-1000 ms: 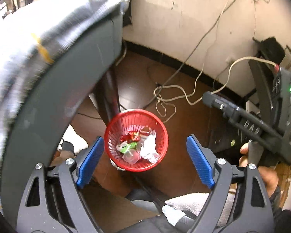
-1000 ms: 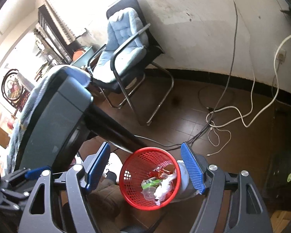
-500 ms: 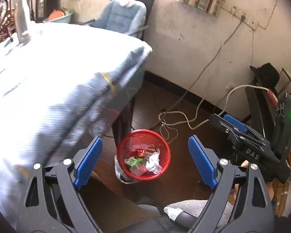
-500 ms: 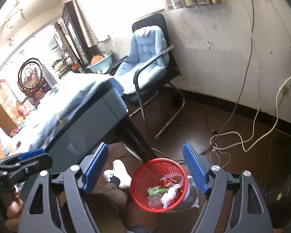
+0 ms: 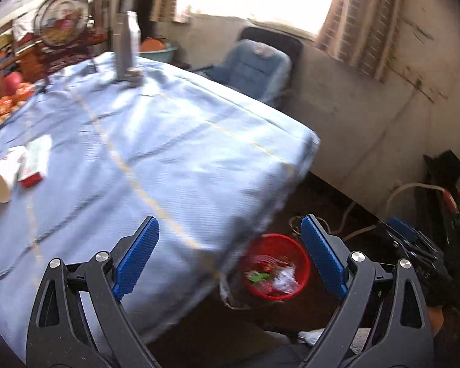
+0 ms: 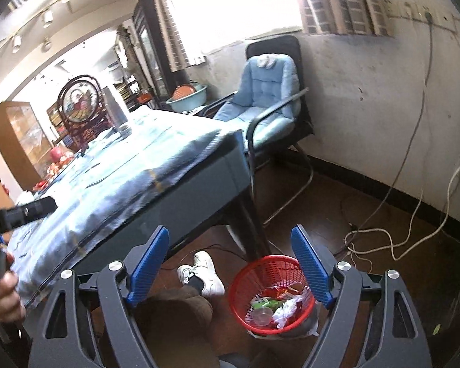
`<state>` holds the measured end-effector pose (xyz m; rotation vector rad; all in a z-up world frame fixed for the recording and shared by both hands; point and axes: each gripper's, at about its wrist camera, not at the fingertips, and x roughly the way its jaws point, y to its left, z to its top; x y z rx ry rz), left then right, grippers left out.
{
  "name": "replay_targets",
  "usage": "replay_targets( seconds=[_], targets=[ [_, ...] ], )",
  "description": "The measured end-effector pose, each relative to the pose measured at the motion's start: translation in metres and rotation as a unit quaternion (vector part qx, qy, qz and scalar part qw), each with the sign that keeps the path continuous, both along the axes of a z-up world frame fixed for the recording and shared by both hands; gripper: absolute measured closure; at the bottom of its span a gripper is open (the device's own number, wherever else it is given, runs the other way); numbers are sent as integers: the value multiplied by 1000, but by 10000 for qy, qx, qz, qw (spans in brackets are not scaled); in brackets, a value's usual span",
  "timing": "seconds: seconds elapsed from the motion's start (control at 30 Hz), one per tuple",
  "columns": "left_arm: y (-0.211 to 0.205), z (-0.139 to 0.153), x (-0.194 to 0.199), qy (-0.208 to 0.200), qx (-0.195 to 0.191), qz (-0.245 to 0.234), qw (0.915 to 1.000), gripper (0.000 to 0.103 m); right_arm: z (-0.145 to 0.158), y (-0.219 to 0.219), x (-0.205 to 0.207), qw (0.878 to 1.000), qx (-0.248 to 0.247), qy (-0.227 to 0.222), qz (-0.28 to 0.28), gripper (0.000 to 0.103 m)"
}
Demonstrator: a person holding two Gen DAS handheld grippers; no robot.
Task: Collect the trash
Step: 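Move both open tools back over the table toward the white paper cup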
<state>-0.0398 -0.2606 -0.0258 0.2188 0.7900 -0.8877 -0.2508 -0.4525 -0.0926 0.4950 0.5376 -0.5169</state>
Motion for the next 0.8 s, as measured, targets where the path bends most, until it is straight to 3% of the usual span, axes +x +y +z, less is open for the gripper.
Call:
replay_targets(
  seconds=[0.2,0.3,0.47,0.67,0.8],
  targets=[
    [54,16,38,-320,104,700,9970,10,9,23,20,9994,-59,35,325,21],
    [84,24,69,-461,356,1242,9906,8,13,34,36,9985,-44,61,536,21],
    [131,30,141,-287,573,1954,9786,7,29,58,71,9947,-155,32,1018,19],
    [159,8,214,288,702,2215,9722,7,43,92,110,9881,-312,71,1503,18],
    [162,-9,237,347,895,2117,9726,7,53,115,133,9826,-535,173,1771,18]
  ],
)
